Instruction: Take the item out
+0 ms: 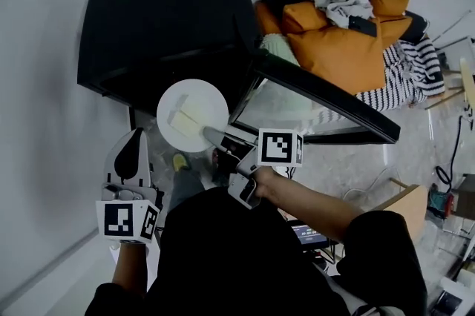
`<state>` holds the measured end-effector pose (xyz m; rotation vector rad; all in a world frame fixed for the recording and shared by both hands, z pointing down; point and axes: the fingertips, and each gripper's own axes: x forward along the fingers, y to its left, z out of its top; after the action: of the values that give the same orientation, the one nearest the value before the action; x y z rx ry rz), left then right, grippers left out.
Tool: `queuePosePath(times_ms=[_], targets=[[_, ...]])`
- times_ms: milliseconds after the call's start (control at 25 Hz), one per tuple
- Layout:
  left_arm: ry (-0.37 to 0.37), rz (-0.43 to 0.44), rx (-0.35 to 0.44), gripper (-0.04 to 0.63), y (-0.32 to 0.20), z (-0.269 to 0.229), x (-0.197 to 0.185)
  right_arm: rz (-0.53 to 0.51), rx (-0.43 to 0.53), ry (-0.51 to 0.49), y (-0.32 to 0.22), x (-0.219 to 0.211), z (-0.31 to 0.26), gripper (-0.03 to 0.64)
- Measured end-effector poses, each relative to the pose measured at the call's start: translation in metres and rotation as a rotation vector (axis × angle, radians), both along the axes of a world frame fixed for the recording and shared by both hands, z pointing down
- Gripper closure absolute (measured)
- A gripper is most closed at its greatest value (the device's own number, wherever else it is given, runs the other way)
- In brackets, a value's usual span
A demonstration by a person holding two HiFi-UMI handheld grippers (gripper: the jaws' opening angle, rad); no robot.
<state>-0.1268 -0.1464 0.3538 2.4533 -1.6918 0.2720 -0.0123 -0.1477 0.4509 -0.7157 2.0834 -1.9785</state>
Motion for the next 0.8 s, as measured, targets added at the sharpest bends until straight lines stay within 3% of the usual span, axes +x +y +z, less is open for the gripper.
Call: queuePosePath(times_ms=[160,320,800], targets=[[0.011,0.013,-0.003,0.588,-0.001,0.003,0.006,-0.03,0.016,0.055,0.011,0.018,-0.012,0.591],[0.015,0.02,0.005,0.588,-0.003,0.0,0.01,-0.013,0.026,-0.077,0.013,0.018,-0.043,0.591],[0.037,0.02,0.022,0.588,0.0,-0.019,0.005,0.027,0.028,-0.088,0.026,0.04,-0.086,0.591]])
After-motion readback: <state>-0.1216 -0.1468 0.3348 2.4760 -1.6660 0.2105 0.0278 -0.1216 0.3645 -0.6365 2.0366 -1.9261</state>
